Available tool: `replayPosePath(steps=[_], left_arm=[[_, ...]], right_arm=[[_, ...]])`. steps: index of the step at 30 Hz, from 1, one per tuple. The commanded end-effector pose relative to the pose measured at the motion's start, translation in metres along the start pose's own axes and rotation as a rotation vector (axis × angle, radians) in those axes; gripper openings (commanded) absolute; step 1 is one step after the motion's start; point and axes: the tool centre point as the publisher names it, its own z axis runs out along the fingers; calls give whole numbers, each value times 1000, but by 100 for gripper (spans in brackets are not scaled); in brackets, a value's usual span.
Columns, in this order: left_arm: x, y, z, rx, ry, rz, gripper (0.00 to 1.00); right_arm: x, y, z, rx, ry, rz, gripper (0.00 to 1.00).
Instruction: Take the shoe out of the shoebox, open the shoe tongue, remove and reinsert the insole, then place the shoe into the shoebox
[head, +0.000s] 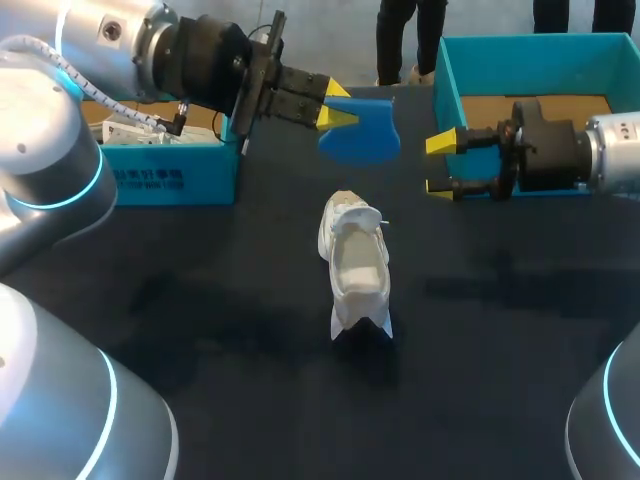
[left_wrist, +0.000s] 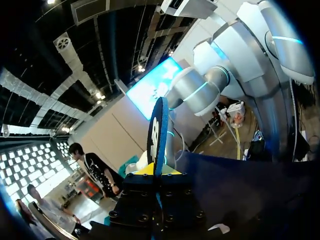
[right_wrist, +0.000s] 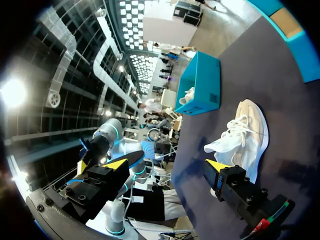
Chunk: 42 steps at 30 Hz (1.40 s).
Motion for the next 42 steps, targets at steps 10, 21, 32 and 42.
replayPosePath(steps=[10,21,32,42], left_arm=[[19,21,-7,-46,-6,269,0],[50,37,1,-112,29,665,0],[76,72,-1,-179,19,982,0],[84,103,1,-238,-62,1069,0]], right_arm=[[0,0,1,-2,-1,0,100],[0,0,1,-2,-1,0,100],[0,0,1,-2,-1,0,100],[0,0,1,-2,-1,0,100]])
